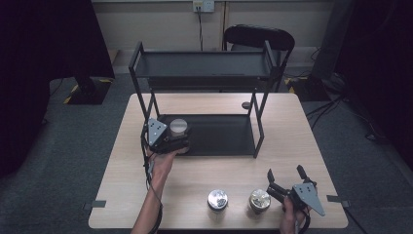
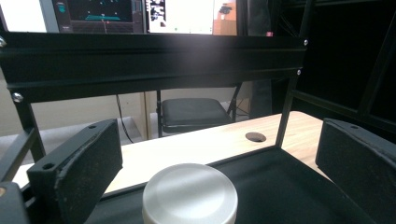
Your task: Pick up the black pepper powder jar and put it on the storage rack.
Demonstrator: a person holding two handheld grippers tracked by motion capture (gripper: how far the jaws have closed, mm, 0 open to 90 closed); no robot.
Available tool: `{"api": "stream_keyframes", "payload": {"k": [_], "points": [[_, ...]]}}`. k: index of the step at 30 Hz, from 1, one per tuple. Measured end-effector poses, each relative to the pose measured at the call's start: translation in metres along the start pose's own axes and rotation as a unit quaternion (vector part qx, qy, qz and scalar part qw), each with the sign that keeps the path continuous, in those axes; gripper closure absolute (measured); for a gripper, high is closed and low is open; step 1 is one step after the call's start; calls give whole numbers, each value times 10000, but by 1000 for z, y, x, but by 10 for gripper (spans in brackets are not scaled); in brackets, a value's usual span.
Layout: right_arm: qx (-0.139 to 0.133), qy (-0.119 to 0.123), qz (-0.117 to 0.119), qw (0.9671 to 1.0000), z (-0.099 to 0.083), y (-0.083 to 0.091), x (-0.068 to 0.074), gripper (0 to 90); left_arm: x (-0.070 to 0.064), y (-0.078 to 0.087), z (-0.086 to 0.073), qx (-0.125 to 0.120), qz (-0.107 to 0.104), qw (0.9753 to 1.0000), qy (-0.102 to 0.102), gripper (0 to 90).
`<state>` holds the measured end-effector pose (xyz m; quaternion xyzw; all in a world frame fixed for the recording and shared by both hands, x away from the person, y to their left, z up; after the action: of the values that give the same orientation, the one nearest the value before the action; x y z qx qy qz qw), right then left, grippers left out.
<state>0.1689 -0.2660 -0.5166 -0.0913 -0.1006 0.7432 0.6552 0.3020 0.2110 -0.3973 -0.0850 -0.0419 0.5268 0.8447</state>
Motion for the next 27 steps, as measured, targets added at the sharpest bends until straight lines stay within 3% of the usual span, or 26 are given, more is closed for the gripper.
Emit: {"api": "stream_keyframes", "payload": {"k": [12, 15, 19, 27], "points": [[2, 1, -3, 10000, 0, 0, 0, 0, -6, 14, 11, -198, -30, 9998, -57, 0], [3, 2, -2, 10000, 0, 0, 0, 0, -5, 20, 13, -253, -55, 9996, 61, 0], [6, 2, -3, 10000, 0, 0, 0, 0, -5, 24, 16, -310, -69, 9995, 75, 0], [5, 3, 1, 10000, 0, 0, 0, 0, -8, 33, 18, -415, -71, 9991, 14, 0]]}}
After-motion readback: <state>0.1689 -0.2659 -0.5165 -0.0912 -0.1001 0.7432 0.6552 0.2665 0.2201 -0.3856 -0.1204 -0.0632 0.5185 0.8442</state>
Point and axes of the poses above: each handheld gripper's, and its own axes: y roughly backward along the jaws, z roughly out of its top, x roughly to its left, the point moved 1 cm from there along -y, roughly forward along the jaws, and after that the axes turned 14 degrees about -x, right-handed, at the moved point
